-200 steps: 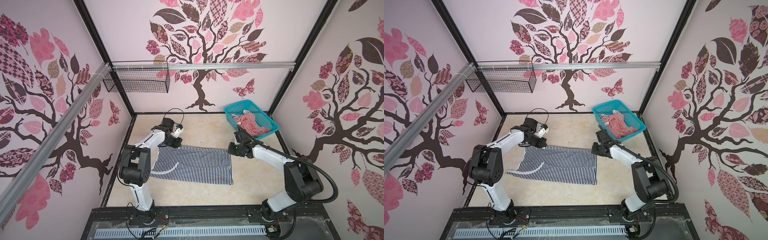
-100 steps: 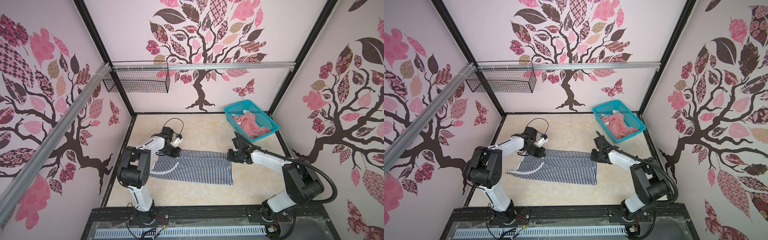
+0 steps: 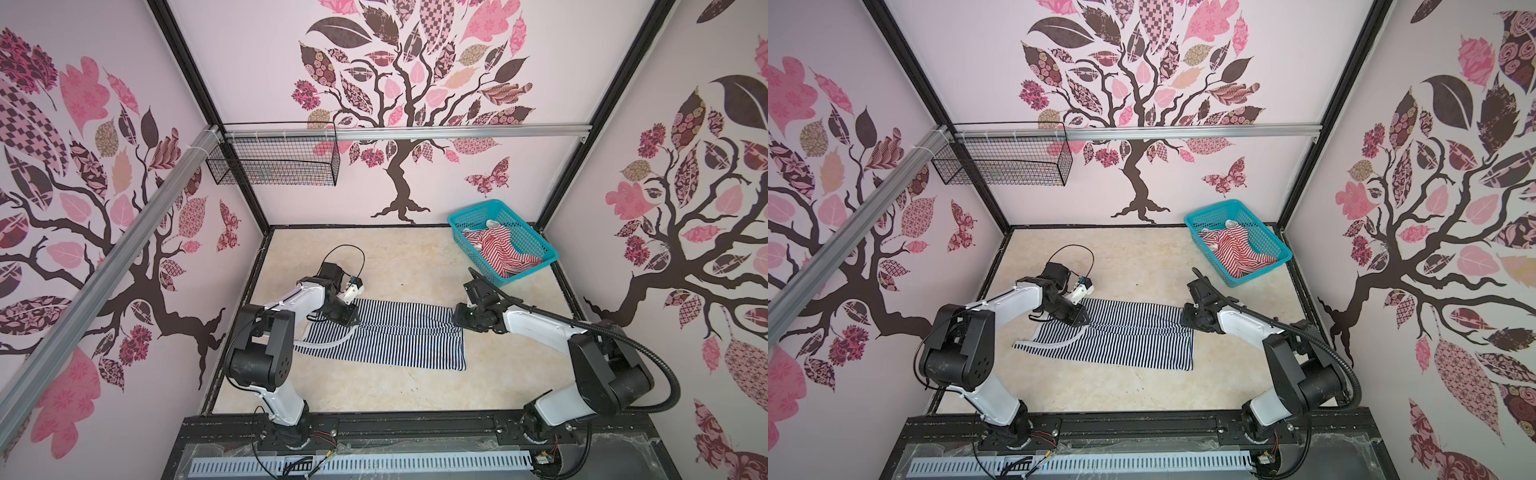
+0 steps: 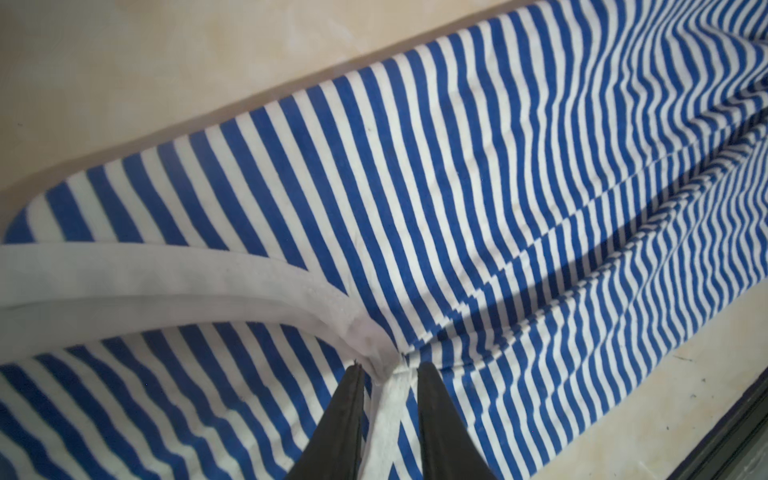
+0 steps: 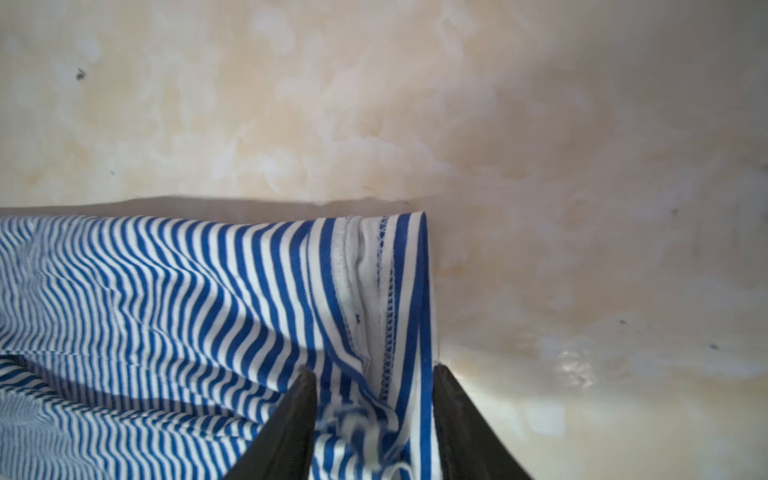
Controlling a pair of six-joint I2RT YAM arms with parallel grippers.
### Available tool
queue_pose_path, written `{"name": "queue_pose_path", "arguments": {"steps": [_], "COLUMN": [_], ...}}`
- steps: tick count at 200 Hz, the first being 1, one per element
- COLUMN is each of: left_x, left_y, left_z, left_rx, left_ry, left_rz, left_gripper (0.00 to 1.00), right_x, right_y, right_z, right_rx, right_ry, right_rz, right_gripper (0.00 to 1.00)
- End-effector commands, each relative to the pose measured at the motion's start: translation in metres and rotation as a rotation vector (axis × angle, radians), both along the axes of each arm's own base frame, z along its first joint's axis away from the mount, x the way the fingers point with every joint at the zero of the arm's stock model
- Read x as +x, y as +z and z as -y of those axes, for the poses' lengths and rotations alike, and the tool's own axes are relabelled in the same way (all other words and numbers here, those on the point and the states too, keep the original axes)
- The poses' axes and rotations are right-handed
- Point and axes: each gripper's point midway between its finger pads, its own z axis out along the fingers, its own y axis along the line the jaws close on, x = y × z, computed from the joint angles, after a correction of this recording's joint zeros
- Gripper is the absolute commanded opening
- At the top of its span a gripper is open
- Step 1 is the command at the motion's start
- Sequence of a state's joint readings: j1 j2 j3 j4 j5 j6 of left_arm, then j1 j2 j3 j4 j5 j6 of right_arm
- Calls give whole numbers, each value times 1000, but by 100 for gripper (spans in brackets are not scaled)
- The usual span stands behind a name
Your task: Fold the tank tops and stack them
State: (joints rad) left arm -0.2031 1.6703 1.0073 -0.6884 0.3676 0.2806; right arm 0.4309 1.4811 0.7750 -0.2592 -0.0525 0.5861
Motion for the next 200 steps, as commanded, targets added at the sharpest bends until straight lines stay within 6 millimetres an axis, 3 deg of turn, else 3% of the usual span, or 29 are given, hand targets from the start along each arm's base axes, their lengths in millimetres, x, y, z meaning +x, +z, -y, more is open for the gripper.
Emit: {"name": "queue_pose_path", "arguments": {"steps": [1, 25, 49, 76, 106, 129, 161, 200], "left_x": [-6, 1, 20, 44, 54, 48, 25, 9], "left_y": [17, 33, 39, 30, 17, 5, -11, -19], "left_z": [-1, -2, 2, 5, 16, 13, 5, -7], "left_rx": [-3, 0, -11, -6, -48, -30, 9, 71], "left_ry": [-34, -31, -4, 24, 42, 33, 2, -23], "left_rz": [59, 121, 149, 132, 70, 42, 9, 1], "left_gripper": [29, 30, 31, 30, 30, 30, 30, 30], "right_x": [2, 5, 11, 14, 4, -13, -30, -38], "right_y": [25, 35, 29, 11, -4, -8, -7, -13], "right_z": [0, -11, -21, -32, -39, -39, -23, -19], "right_rx": [27, 62, 82, 102, 91, 76, 41, 32], "right_ry": [-19, -16, -9, -3, 15, 22, -3, 0], "right_rz": [58, 84, 61, 26, -14, -29, -31, -56], "right_gripper": [49, 42, 34, 29, 23, 22, 22, 22]}}
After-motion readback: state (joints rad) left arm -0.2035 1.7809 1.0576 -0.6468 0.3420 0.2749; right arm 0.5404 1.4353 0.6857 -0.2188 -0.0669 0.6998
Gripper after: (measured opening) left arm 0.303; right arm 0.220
